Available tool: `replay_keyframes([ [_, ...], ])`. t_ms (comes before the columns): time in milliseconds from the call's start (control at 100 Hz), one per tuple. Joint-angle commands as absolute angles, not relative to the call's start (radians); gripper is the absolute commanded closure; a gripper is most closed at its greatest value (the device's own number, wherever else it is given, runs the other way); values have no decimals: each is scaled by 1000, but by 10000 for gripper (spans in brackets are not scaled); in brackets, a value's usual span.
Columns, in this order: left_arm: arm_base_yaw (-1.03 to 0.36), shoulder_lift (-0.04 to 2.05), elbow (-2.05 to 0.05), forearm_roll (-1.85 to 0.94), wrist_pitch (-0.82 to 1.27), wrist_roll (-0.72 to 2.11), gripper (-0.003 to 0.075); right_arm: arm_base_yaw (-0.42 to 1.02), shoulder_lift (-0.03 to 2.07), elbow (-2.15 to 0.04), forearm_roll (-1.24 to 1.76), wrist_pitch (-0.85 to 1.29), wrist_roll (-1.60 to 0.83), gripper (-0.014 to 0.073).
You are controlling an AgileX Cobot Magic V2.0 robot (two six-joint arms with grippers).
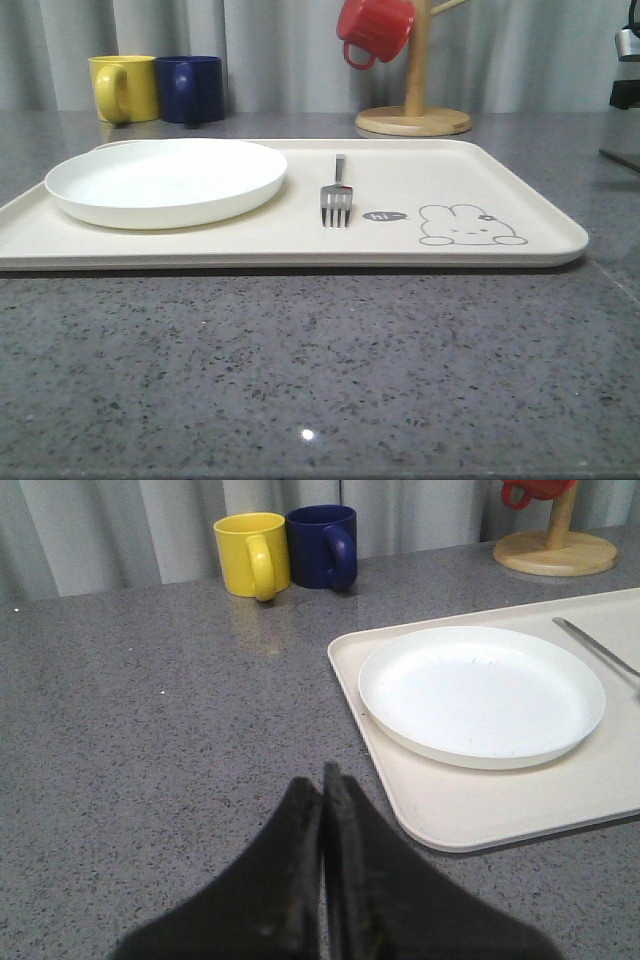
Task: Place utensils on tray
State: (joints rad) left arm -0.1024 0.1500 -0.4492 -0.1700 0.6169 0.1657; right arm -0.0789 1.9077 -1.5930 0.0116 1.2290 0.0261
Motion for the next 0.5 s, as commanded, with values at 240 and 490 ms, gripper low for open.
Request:
replay_keyframes([
  [240,-104,160,-473,-178,543,158,739,17,1712,-1620,42,1272,17,661],
  [490,-104,160,-473,-178,543,158,739,266,1666,-1620,43,1255,59,661],
])
